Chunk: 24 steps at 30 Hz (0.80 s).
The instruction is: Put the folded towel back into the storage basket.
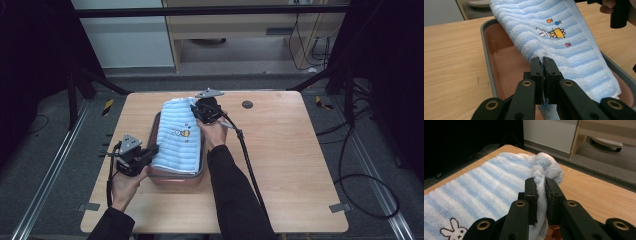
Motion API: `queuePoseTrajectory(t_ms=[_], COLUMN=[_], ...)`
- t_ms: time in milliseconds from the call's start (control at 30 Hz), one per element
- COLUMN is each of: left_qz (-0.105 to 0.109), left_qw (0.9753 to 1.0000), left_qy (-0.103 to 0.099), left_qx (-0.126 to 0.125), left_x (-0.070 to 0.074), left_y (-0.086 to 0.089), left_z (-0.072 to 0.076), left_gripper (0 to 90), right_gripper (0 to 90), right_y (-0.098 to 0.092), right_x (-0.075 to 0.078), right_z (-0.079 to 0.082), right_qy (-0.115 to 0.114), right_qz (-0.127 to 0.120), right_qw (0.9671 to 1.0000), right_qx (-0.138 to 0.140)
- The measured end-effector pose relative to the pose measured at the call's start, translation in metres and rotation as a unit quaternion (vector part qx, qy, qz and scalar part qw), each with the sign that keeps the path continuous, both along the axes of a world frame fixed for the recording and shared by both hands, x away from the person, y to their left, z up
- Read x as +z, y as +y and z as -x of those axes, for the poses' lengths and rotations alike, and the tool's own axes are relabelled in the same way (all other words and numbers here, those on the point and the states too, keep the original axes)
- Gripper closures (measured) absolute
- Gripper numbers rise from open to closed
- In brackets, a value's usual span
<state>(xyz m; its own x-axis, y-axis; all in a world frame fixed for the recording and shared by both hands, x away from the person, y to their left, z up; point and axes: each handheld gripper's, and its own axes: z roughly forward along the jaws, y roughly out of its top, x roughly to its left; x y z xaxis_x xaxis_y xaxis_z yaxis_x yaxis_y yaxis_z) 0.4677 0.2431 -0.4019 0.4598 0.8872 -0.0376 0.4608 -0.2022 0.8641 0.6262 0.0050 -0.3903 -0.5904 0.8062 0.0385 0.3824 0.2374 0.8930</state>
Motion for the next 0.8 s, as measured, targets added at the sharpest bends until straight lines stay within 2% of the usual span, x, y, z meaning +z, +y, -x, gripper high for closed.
queuePoseTrajectory(t_ms=[100,467,600,800], left_qz=[-0.003,-0.018,-0.025,-0.033], left_qw=[1.0,0.9995,0.9991,0.9987], left_qy=[0.008,0.025,0.035,0.037], left_qx=[0.001,-0.003,-0.004,-0.005], left_x=[-0.005,-0.017,-0.022,-0.024], left_y=[0.0,-0.005,-0.007,-0.008], left_z=[-0.001,-0.001,-0.001,0.0], left_gripper=[87.0,86.9,86.9,86.7], right_gripper=[81.5,81.3,81.1,80.7], right_y=[0.001,0.003,0.002,0.003], right_x=[-0.009,-0.028,-0.035,-0.042], right_z=[-0.002,-0.001,-0.001,-0.001], right_qy=[0.007,0.017,0.027,0.037], right_qz=[0.001,0.013,0.016,0.026], right_qw=[1.0,0.9998,0.9995,0.999], right_qx=[0.0,0.002,0.0,0.002])
